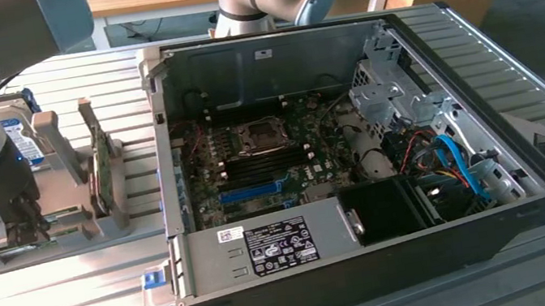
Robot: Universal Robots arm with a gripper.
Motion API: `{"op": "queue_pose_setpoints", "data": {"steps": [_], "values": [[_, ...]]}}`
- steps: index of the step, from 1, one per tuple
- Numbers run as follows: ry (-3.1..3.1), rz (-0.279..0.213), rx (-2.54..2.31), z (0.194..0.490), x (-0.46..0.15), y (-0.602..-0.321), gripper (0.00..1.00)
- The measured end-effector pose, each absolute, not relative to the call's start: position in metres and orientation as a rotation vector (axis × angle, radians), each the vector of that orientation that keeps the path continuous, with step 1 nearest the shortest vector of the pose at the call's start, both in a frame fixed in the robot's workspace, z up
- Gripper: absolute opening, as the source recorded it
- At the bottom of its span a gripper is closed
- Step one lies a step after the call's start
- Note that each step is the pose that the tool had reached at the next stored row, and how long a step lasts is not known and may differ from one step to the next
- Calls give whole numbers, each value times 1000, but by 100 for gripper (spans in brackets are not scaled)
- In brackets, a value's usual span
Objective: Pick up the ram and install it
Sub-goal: 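Pick up the ram and move it above insertion slot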
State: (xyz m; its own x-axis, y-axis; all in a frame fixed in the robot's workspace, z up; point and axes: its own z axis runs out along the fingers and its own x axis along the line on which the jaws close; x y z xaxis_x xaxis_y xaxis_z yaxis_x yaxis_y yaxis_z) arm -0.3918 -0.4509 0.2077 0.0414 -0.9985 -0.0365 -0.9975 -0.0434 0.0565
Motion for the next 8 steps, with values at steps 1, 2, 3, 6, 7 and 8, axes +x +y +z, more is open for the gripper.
{"op": "queue_pose_setpoints", "data": {"steps": [1,2,3,6,7,8], "values": [[-2162,-102,2256,207,-392,-451,24],[-2162,-102,2256,207,-392,-450,24],[-2162,-102,2256,206,-392,-450,24],[-2162,-102,2256,205,-392,-449,24],[-2162,-102,2256,205,-392,-449,24],[-2162,-102,2256,205,-392,-449,24]]}}
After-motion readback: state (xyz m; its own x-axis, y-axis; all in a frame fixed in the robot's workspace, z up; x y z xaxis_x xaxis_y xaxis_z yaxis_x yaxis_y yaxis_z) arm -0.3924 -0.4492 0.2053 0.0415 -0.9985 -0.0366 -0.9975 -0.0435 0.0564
